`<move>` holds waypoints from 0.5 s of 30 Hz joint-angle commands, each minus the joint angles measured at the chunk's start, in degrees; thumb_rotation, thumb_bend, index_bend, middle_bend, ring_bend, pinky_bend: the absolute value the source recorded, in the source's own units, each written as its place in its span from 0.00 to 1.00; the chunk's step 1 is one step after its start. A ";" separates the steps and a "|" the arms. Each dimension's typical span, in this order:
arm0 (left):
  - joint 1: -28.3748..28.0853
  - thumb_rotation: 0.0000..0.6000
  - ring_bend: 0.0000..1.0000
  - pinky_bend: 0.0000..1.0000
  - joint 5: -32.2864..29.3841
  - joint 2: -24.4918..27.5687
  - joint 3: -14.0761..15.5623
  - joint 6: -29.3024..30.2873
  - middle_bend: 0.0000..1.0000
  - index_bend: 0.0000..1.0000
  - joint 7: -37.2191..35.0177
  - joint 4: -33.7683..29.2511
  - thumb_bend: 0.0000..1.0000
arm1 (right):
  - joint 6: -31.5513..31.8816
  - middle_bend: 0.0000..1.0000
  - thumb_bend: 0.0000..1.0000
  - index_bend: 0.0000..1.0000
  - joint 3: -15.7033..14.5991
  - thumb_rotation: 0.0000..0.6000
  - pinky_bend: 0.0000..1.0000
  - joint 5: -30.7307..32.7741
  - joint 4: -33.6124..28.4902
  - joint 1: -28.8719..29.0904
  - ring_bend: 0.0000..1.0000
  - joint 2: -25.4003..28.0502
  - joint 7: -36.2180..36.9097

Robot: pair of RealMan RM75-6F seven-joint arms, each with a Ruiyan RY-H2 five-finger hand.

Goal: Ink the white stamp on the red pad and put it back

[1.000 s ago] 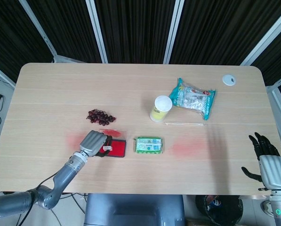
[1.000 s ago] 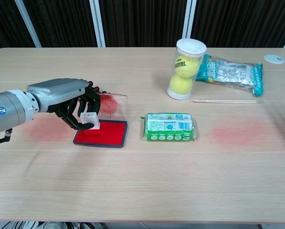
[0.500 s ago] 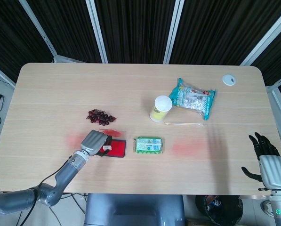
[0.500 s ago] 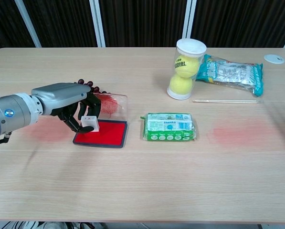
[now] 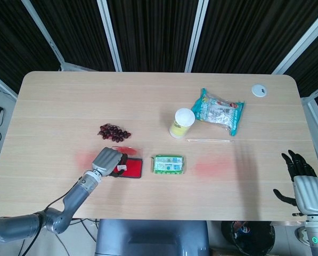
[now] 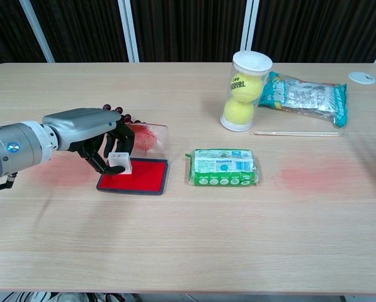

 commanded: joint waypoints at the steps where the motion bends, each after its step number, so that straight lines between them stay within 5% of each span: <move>1: -0.31 1.00 0.52 0.58 0.12 0.71 -0.34 0.33 0.70 0.74 0.12 -1.01 0.46 | 0.01 0.00 0.25 0.10 -0.01 1.00 0.19 -0.01 0.02 -0.01 0.00 -0.01 0.00; 15: -0.61 1.00 0.52 0.58 -1.31 0.04 1.11 -0.37 0.70 0.74 0.81 0.46 0.46 | -0.07 0.00 0.25 0.10 0.00 1.00 0.19 0.03 -0.03 0.02 0.00 0.03 0.16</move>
